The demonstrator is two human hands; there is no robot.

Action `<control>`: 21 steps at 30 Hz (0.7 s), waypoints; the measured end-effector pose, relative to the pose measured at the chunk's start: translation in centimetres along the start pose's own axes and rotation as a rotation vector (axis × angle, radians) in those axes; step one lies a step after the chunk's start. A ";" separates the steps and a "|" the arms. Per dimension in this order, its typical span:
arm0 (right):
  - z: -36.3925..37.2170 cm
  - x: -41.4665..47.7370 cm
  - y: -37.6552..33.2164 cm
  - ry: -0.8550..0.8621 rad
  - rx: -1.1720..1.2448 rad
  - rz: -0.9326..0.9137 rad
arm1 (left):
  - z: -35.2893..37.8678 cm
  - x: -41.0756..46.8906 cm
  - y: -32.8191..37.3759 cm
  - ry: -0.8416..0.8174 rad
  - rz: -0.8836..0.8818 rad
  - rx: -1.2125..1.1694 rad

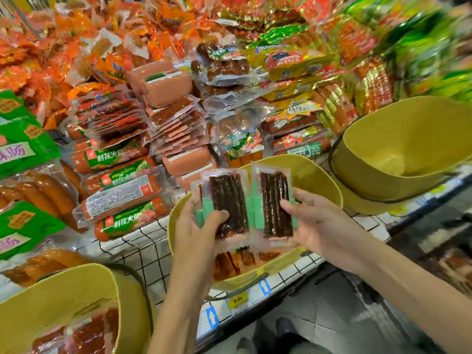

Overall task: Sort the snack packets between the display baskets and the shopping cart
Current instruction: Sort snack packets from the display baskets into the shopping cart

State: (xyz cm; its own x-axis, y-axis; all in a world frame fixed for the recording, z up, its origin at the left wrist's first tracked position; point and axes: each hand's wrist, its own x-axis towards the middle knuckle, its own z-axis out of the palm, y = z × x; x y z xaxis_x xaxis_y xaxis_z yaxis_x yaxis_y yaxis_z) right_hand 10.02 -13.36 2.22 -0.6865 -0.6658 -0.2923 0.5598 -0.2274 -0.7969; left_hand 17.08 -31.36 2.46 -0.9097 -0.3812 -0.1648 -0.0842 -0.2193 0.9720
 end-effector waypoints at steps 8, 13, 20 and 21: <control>-4.3 -9.7 0.8 0.421 0.091 -0.240 | 7.9 -0.7 -2.3 -0.350 -0.090 -0.034; -10.1 -17.2 2.1 0.798 0.151 -0.373 | 16.2 -2.5 -4.9 -0.604 -0.116 0.030; -20.2 -27.9 3.8 1.179 0.206 -0.532 | 31.1 -5.7 -12.6 -0.750 -0.221 0.118; -21.8 -29.2 3.7 1.223 0.214 -0.548 | 33.5 -6.2 -13.7 -0.764 -0.237 0.122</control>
State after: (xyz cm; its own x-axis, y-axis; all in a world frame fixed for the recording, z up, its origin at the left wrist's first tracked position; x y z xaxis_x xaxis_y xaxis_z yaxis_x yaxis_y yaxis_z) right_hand 22.07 20.72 -3.70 -0.7492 0.5715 -0.3349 0.0676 -0.4369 -0.8970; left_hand 10.25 4.06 -4.26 -0.8848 0.3920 -0.2521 -0.3136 -0.1004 0.9442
